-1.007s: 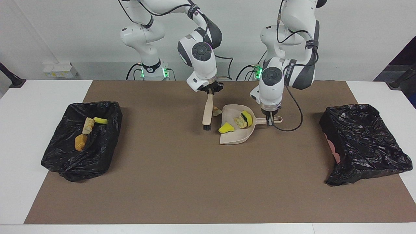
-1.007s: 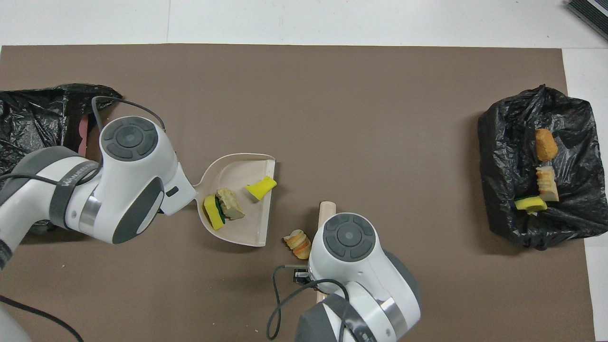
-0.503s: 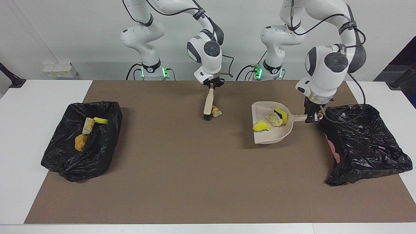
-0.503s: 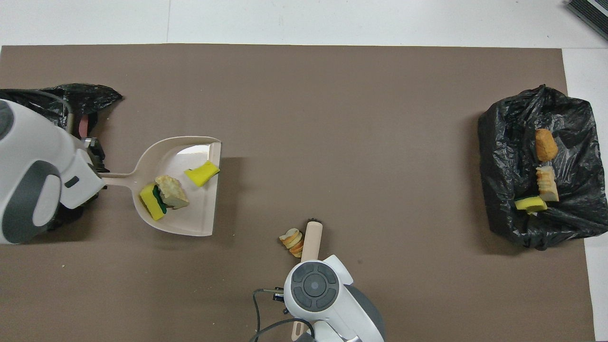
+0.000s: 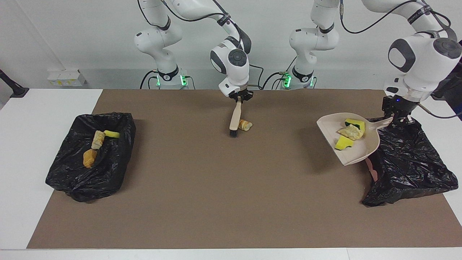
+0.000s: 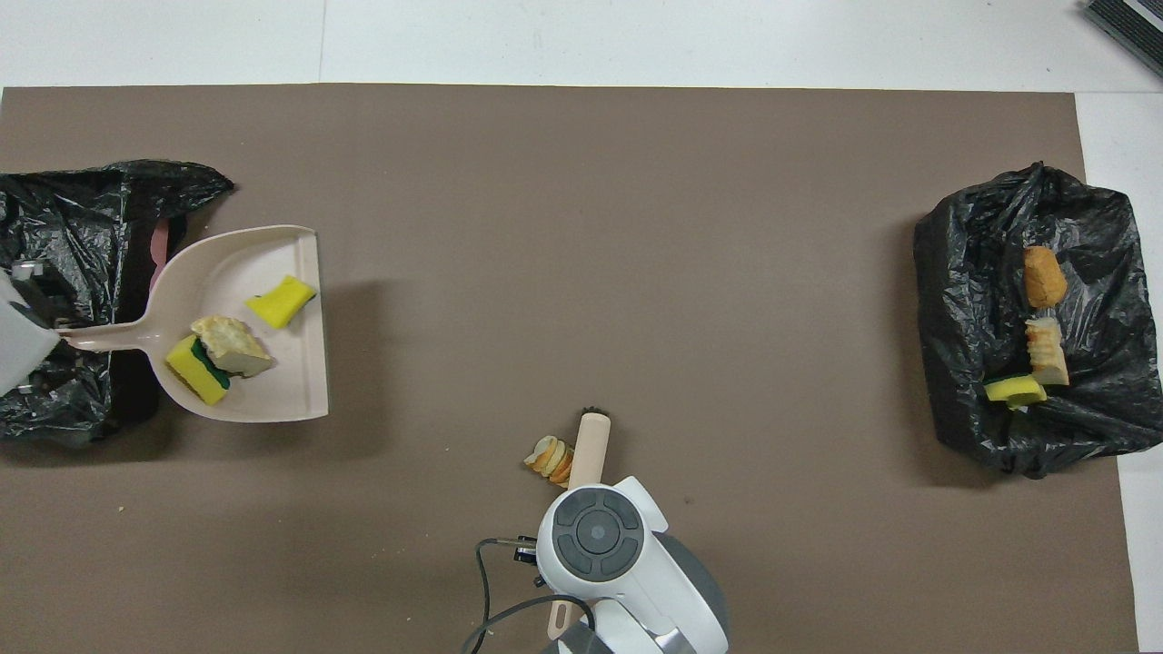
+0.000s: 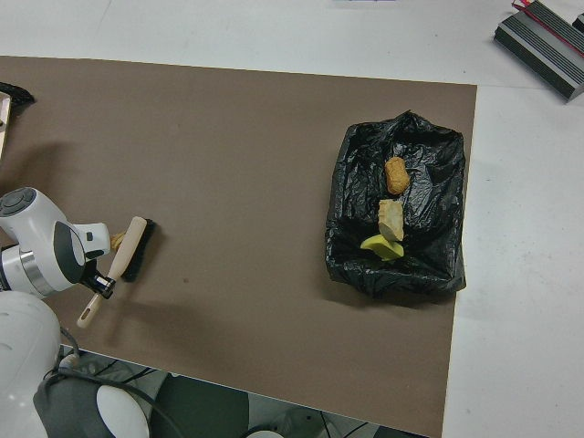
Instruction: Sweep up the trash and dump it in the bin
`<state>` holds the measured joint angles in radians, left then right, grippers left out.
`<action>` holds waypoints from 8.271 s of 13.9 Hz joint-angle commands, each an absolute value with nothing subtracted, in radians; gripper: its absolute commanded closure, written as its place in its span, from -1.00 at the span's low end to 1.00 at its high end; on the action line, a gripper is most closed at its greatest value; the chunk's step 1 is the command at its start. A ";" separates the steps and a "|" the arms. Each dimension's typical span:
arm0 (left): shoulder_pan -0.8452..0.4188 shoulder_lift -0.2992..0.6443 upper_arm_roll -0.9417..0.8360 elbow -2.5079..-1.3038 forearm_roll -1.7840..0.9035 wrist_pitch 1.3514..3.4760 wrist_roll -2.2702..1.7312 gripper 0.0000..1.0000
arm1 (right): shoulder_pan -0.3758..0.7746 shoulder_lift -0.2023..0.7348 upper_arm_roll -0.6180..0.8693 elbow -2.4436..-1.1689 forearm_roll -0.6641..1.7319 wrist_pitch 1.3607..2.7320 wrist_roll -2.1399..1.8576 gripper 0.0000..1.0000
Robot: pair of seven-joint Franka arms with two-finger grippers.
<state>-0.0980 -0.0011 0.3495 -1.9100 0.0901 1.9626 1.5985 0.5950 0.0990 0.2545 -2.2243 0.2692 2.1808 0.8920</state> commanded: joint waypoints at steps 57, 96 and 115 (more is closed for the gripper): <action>-0.222 -0.014 0.358 -1.976 0.133 2.039 1.577 1.00 | 0.658 0.153 0.256 -2.005 0.219 1.861 0.802 1.00; -0.126 0.126 0.221 -1.582 0.783 1.657 1.278 1.00 | -0.136 0.031 0.215 -1.598 -0.112 1.480 0.094 -1.00; -0.140 0.244 -0.354 -1.687 0.097 1.794 -0.309 1.00 | -0.055 -0.032 0.063 -1.528 -0.026 1.417 0.005 -1.00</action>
